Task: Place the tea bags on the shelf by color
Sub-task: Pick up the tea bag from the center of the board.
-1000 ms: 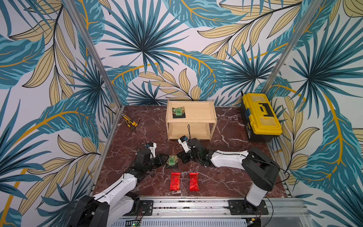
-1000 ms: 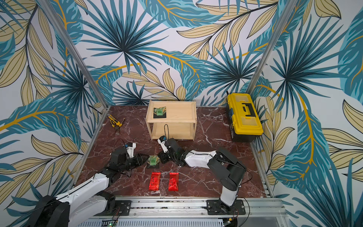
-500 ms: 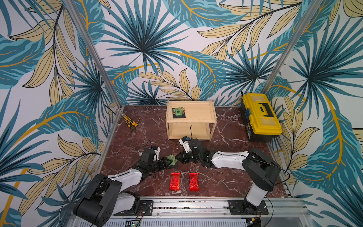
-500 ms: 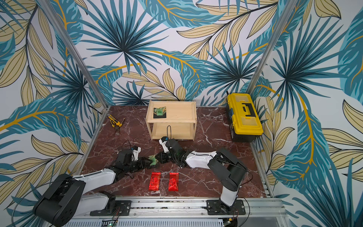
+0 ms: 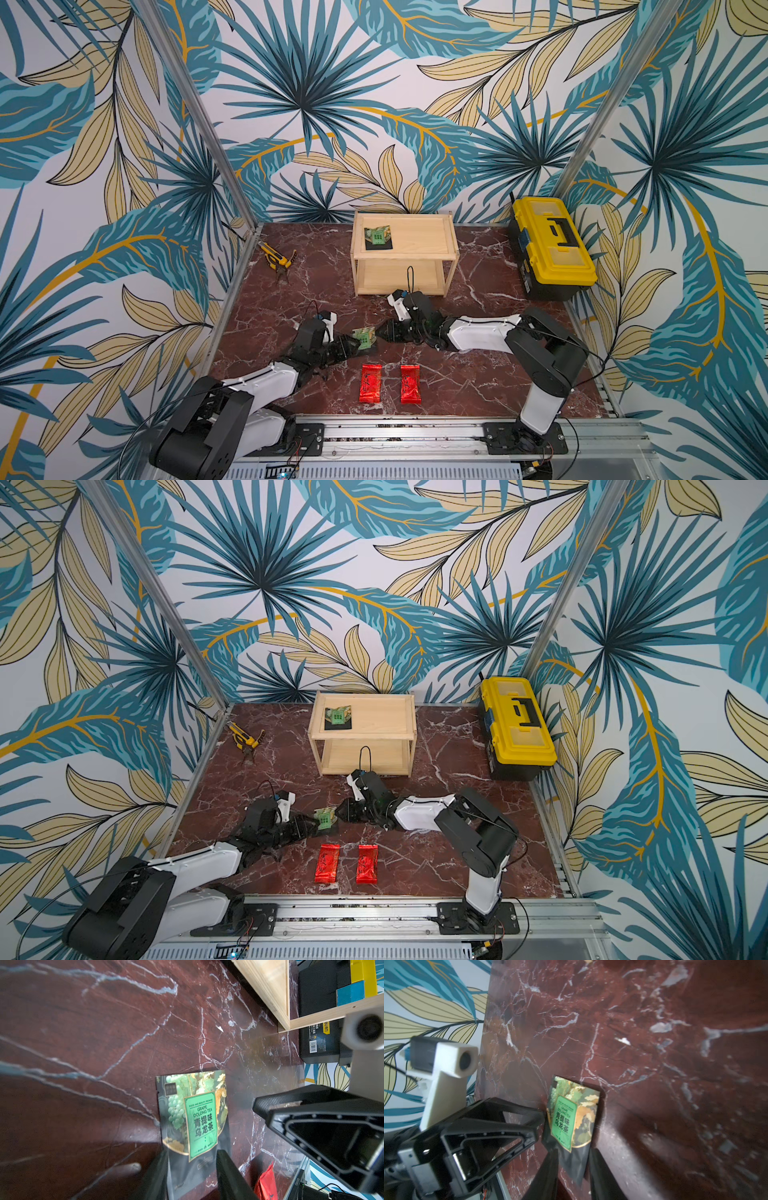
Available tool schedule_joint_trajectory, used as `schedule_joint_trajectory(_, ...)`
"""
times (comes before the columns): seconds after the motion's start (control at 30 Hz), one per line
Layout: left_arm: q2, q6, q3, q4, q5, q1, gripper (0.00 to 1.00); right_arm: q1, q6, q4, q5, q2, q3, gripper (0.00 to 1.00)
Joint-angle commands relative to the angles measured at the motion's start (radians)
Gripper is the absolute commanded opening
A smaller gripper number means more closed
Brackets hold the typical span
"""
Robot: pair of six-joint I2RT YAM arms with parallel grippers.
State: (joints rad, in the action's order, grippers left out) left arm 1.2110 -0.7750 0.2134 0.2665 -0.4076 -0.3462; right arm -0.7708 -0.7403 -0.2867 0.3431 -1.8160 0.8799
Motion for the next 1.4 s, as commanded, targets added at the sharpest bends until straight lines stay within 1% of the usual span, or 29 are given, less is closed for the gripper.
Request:
schedule_joint_trajectory(0.0,0.007,0.004,-0.042,0.006,0.016,-0.005,0.42,0.008,-0.062,-0.038,0.024,-0.039,-0.018,0.32)
schedule_joint_trajectory(0.27,0.007,0.006,-0.055,0.017,0.017,-0.005,0.43,0.022,-0.127,-0.082,0.036,-0.096,0.003,0.32)
schedule_joint_trajectory(0.37,0.007,0.008,-0.058,0.022,0.019,-0.004,0.42,0.024,-0.172,-0.108,0.046,-0.118,0.012,0.32)
schedule_joint_trajectory(0.6,0.006,0.007,-0.065,0.030,0.020,-0.004,0.43,0.022,-0.288,-0.231,0.095,-0.167,0.017,0.32)
schedule_joint_trajectory(0.8,0.000,0.006,-0.066,0.027,0.018,-0.004,0.42,0.022,-0.349,-0.310,0.133,-0.184,0.024,0.31)
schedule_joint_trajectory(1.03,0.000,0.008,-0.065,0.031,0.019,-0.004,0.42,0.016,-0.342,-0.312,0.124,-0.168,0.013,0.21)
schedule_joint_trajectory(1.3,-0.004,0.006,-0.065,0.036,0.016,-0.004,0.43,0.009,-0.350,-0.319,0.140,-0.203,0.036,0.10)
schedule_joint_trajectory(1.37,-0.009,0.006,-0.067,0.034,0.016,-0.005,0.43,0.007,-0.342,-0.305,0.135,-0.197,0.039,0.05)
